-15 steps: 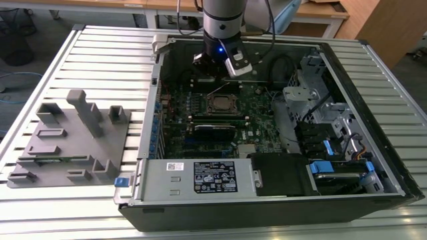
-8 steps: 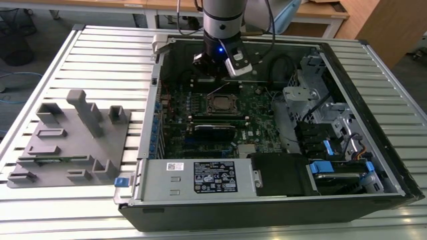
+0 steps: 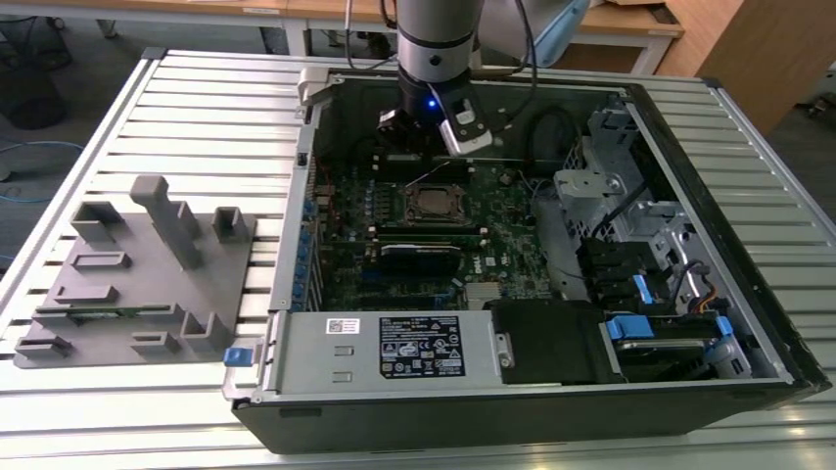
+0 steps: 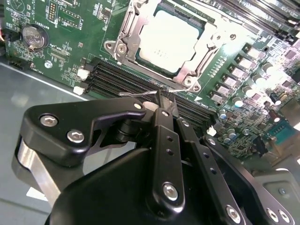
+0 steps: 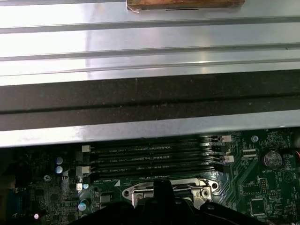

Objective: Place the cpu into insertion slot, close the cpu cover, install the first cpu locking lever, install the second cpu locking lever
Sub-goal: 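Install the first cpu locking lever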

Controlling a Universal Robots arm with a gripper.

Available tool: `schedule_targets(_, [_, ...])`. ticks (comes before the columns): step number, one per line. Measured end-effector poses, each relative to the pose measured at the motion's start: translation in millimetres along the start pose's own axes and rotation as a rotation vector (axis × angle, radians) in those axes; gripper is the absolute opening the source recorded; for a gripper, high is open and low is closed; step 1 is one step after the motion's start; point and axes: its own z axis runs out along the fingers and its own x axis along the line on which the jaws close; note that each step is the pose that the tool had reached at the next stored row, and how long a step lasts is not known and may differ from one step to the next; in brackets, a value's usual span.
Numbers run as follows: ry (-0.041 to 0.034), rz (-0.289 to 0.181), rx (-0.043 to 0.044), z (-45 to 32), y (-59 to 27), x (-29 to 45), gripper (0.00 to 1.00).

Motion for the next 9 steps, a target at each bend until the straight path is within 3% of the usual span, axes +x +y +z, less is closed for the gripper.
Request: schedule_targets(9, [0.0001, 0.000, 0.0002, 5.9, 0.1, -0.5, 0.10])
